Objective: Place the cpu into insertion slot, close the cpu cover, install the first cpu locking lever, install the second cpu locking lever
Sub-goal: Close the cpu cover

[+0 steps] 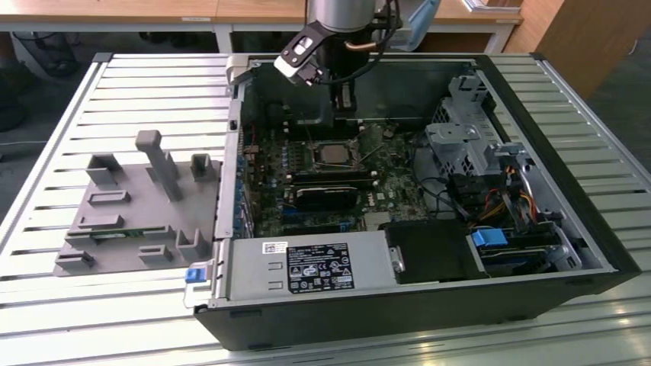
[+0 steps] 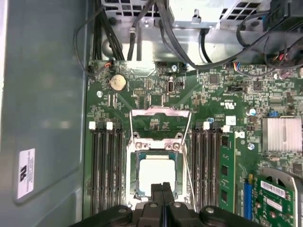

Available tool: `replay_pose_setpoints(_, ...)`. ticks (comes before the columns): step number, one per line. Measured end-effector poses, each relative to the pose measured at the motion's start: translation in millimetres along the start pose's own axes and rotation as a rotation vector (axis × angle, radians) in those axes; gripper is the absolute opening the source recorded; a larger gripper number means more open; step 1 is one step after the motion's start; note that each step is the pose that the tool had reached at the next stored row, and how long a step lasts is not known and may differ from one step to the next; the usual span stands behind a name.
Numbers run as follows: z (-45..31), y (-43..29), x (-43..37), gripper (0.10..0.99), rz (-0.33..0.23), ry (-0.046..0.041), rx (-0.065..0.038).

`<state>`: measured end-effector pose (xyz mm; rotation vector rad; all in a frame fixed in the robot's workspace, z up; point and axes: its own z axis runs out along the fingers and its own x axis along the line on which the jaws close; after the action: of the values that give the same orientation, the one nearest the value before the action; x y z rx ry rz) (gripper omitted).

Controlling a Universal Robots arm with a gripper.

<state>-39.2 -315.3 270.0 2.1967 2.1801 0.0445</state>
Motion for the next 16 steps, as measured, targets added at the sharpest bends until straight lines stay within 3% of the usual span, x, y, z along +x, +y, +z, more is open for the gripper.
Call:
replay_pose_setpoints(10, 0.2, 1.4, -7.1, 0.106, 0.000, 0.0001, 0.001)
replay_pose_setpoints(16, 1.4, 23.2, -7.0, 0.106, 0.000, 0.0008, 0.004)
